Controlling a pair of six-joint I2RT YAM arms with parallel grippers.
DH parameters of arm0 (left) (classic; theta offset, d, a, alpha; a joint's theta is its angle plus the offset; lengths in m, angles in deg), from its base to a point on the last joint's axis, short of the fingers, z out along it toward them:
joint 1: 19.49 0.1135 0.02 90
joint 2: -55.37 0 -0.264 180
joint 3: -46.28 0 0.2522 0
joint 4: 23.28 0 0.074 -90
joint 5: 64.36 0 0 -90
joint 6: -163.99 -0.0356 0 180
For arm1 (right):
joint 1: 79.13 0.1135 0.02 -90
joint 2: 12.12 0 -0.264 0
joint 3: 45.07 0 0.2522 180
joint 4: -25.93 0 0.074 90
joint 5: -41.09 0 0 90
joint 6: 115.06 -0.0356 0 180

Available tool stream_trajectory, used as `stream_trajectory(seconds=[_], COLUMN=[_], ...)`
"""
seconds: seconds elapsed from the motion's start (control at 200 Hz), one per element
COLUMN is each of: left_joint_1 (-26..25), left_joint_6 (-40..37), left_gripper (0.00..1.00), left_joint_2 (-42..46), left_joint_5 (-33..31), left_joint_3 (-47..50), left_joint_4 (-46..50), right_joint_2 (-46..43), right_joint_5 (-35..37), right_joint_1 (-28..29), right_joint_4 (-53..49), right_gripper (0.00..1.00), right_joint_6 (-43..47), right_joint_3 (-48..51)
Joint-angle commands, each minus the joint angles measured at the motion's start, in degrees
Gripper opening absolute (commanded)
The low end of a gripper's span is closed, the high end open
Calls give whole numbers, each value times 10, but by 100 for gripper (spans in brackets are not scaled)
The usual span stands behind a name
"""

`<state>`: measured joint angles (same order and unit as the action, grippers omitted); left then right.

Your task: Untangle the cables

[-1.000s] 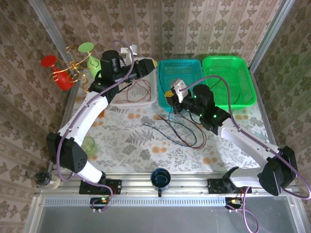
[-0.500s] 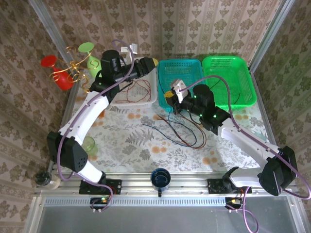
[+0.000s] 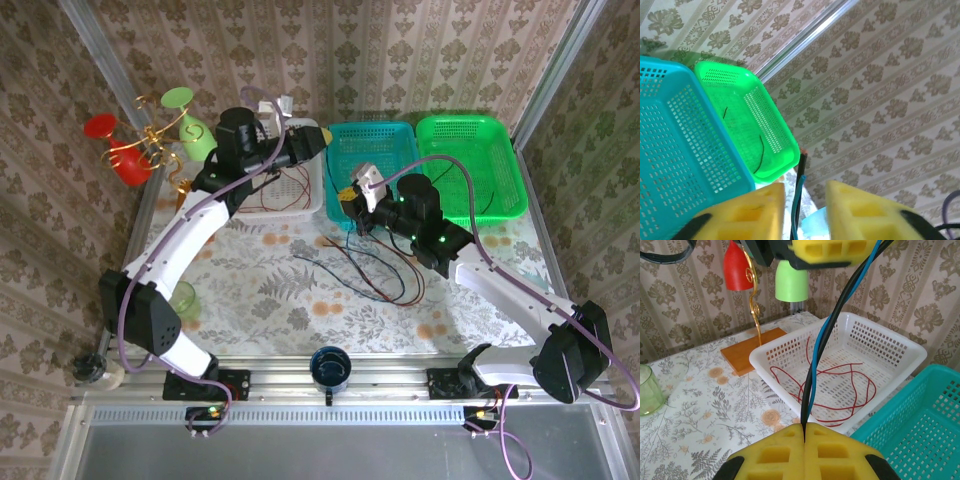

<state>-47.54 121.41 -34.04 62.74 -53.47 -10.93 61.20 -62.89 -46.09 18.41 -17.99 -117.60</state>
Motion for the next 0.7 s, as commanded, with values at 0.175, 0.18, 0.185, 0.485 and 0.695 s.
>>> stream_trajectory(seconds=[0.175,0.18,0.185,0.485,0.695], left_joint_1=[6,6,6,6,6], left_joint_6=[3,3,4,16,17], left_gripper=[36,35,35,35,26], left_joint_2=[28,28,28,37,41], left_joint_5=[-41,-41,-41,-49,-43], left_joint_3=[33,34,34,49,55], left_joint_4=[-45,-46,-46,-93,-105], right_joint_2=[-7,-7,-6,-3,-4], right_joint_5=[-6,-6,-6,-9,-10], right_joint_1=[-2,-2,-2,-2,-2], right_joint_4=[11,11,11,6,4], right_gripper=[0,0,0,0,0], right_joint_6=[-5,-5,-5,-3,-1], right_joint_3=[4,5,4,1,0])
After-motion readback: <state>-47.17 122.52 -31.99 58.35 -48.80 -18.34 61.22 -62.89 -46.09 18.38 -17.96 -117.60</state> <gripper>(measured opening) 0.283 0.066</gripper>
